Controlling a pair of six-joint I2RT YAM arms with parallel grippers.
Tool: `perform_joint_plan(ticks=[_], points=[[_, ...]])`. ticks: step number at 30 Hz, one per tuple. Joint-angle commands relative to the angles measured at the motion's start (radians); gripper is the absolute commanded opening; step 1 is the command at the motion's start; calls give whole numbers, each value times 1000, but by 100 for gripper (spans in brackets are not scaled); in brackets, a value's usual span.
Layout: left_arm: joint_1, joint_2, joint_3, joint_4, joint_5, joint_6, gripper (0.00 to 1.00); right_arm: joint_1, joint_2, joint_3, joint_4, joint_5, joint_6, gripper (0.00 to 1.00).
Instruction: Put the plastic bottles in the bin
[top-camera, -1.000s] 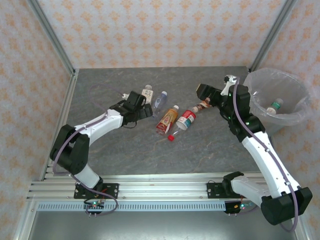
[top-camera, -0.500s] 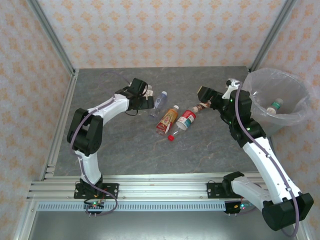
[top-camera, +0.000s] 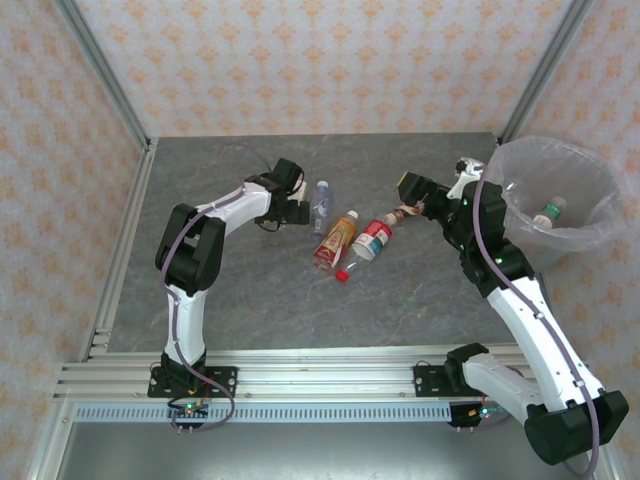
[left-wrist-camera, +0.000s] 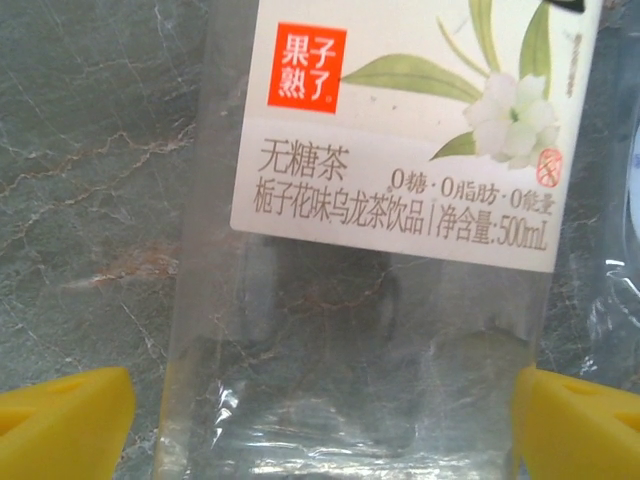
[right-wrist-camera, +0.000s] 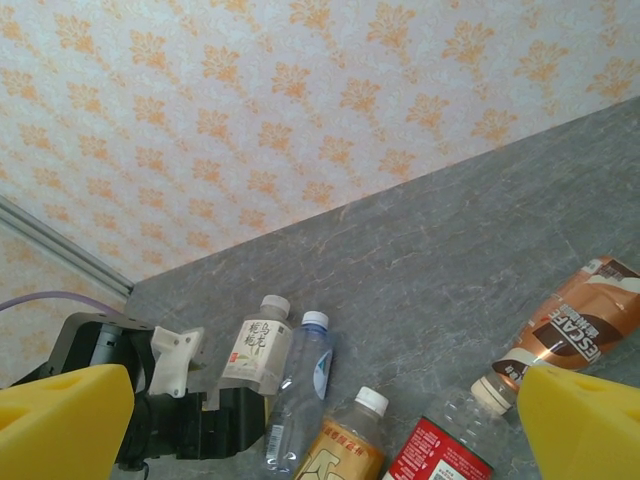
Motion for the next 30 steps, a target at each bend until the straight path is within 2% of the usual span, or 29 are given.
perform_joint_plan(ticks=[1,12,21,24,30], points=[[18,5,5,-28,-3,28,93,6,-19,4,-20,30,-14,99],[20,12,-18,6,49,123,82,6,-7,1,-10,19,-10,99],[20,-3,-42,37,47,140,65,5,2,0,-7,10,-4,99],[20,-24,-61,45,44,137,56,6,4,-1,-8,8,-3,99],[20,-74,-108,66,50,130,32,7,25,-1,-8,-23,5,99]])
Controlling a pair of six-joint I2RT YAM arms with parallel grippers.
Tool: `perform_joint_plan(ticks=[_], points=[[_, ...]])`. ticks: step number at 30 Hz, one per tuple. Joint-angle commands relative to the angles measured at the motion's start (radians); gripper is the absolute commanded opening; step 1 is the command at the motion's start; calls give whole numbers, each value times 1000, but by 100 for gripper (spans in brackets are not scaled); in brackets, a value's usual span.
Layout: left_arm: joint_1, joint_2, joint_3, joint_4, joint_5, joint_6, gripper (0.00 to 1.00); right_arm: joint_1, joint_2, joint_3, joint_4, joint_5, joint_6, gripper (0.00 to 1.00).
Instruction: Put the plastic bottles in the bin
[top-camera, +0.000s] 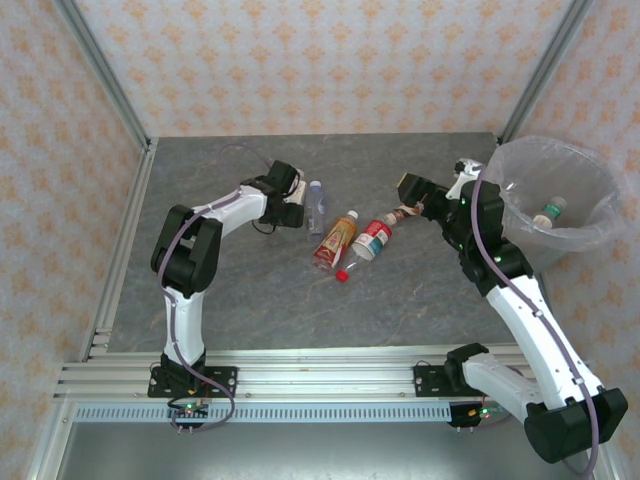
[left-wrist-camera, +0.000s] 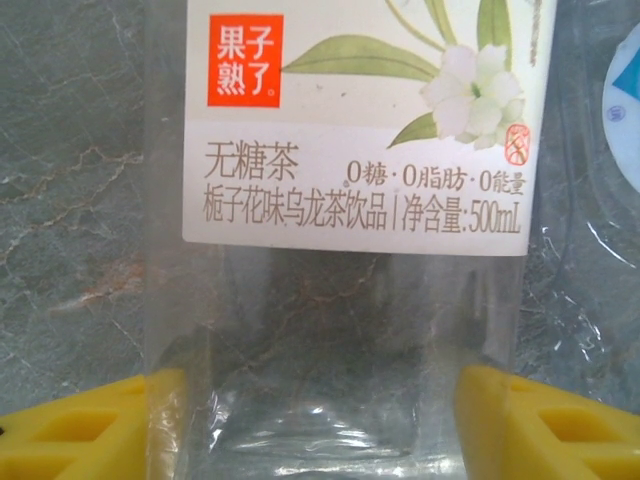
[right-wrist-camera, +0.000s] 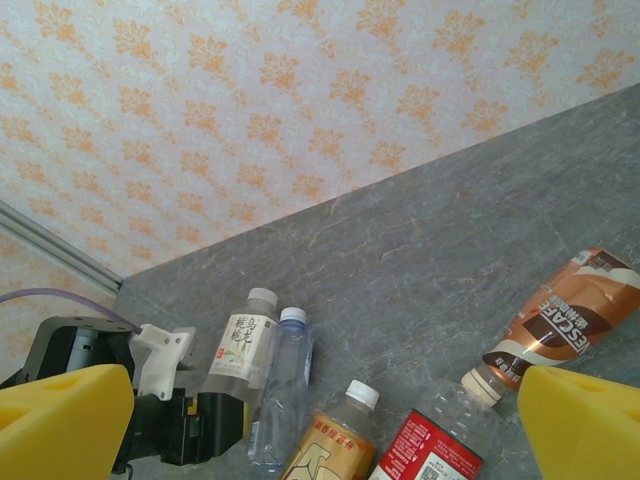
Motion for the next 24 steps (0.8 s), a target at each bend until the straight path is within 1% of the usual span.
perform_joint_plan(ticks=[1,5,9,10,15,24], points=[[6,-50,-42,-1,4,10,29,7,14,-1,4,-32,8,99],[6,-97,-88,23,14,-12,19,18,32,3,3,-50,8,99],[7,-160,-145,55,22,-28,5,29,55,12,4,-60,5,99],[6,-174,-159,61,20,-28,0,32,60,14,3,-60,7,99],[6,-262,-251,119,8,-39,0,54,79,13,29,-36,19,99],[0,-470,-432,245,9,-24,0,79,130,24,83,-58,70,99]])
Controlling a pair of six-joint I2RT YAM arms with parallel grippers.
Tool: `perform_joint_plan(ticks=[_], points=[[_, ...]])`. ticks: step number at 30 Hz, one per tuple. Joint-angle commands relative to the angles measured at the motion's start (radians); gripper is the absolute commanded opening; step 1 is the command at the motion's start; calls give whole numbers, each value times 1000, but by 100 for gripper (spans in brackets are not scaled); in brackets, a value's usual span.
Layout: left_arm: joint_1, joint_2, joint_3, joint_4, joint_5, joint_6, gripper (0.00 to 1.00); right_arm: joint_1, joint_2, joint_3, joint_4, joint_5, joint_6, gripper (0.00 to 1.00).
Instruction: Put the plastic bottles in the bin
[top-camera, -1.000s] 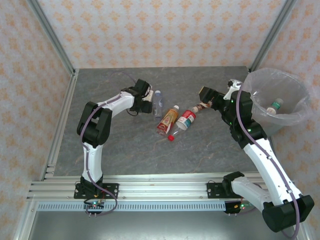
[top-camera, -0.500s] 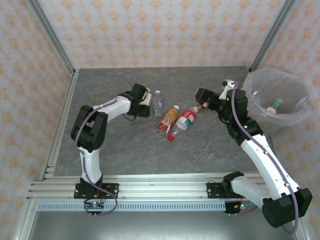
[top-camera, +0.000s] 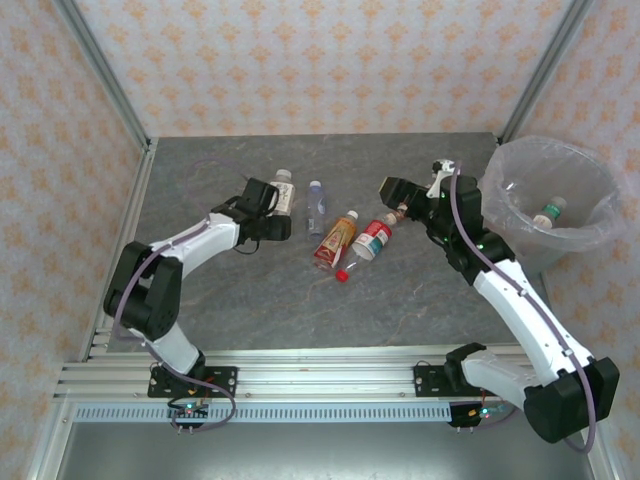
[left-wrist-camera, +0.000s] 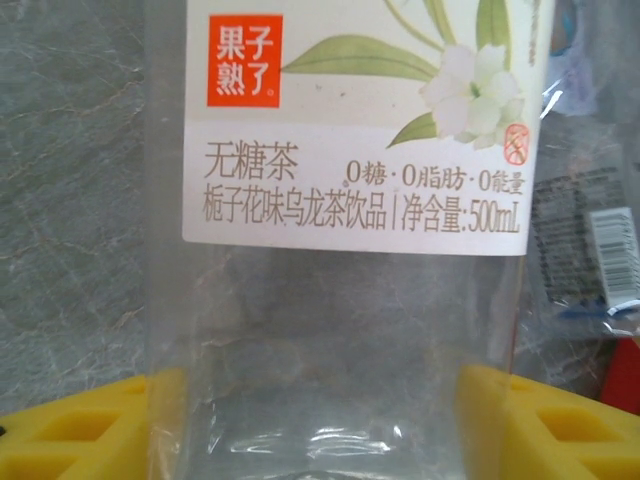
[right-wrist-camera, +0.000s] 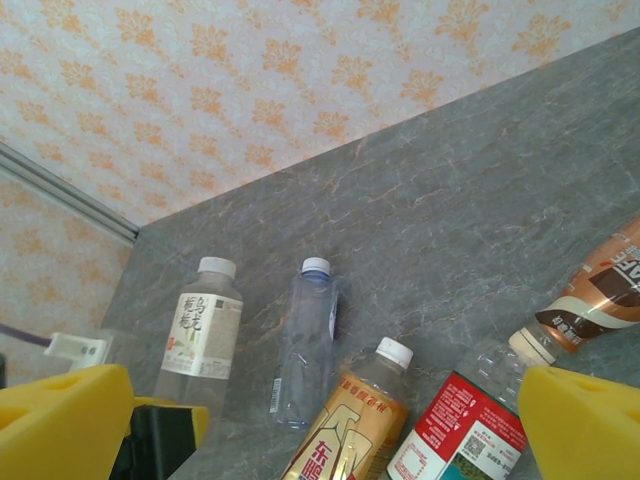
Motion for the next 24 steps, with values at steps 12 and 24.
perform_joint_plan(ticks=[12,24], points=[[-142,-367,-188,140,-110,8,0,119,97,83,97,83,40,99],[-263,-470,-247,270,-1,18,0,122,174,80,293,-201,164,99]])
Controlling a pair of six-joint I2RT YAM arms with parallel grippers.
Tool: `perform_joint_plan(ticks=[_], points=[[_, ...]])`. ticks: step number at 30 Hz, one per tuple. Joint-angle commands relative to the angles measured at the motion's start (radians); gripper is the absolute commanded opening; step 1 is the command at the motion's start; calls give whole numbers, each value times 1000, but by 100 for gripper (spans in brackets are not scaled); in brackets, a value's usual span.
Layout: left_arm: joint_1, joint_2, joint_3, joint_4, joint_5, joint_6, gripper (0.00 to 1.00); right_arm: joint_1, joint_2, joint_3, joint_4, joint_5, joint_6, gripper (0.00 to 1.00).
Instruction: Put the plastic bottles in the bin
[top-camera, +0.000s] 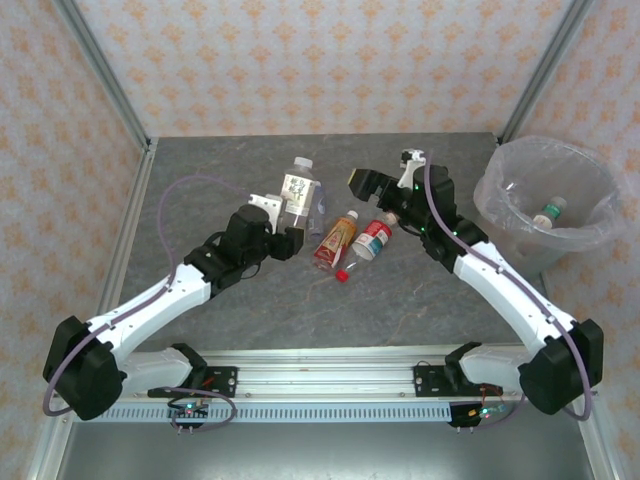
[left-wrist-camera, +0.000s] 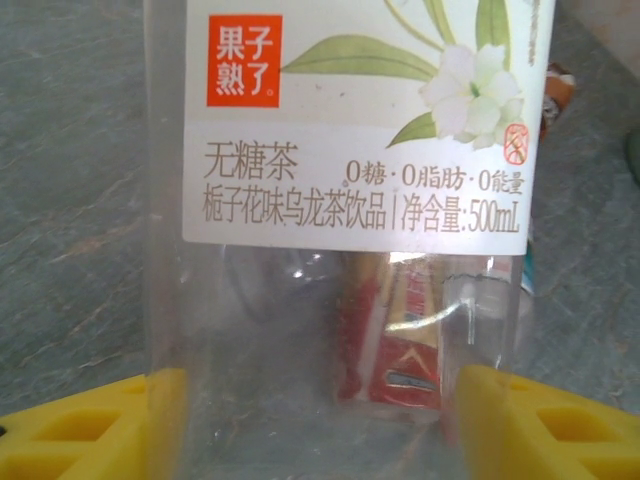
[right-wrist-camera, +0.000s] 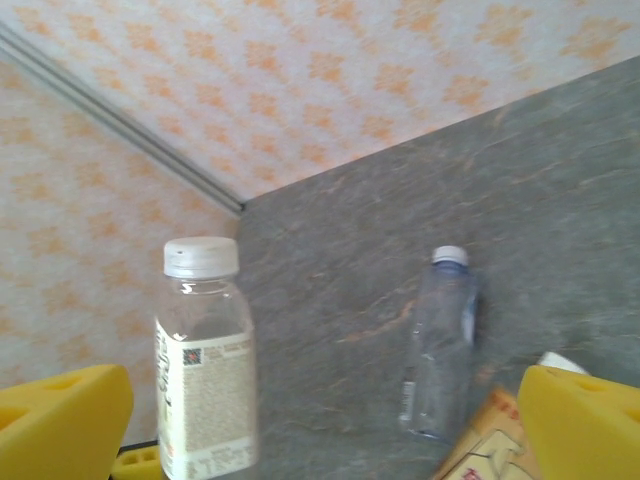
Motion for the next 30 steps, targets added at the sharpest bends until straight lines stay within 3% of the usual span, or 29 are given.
perform_joint_plan(ticks=[1,7,15,21,28,30], points=[[-27,-4,-5,89,68,20,0,5,16,15,107,-81,61,99],[-77,53,29,117,155,49,0,6,60,28,124,-162,68,99],[-157,116,93,119,84,87,0,9,137,54,96,-159,94,99],[-162,147,121,139,77,61,0,8,173,81,34,-213,50,79],[-163,165,145,106,61,61,0,9,158,53,54,-203,40,65],[-163,167,146,96,51,58,0,9,153,50,57,-208,43,57]])
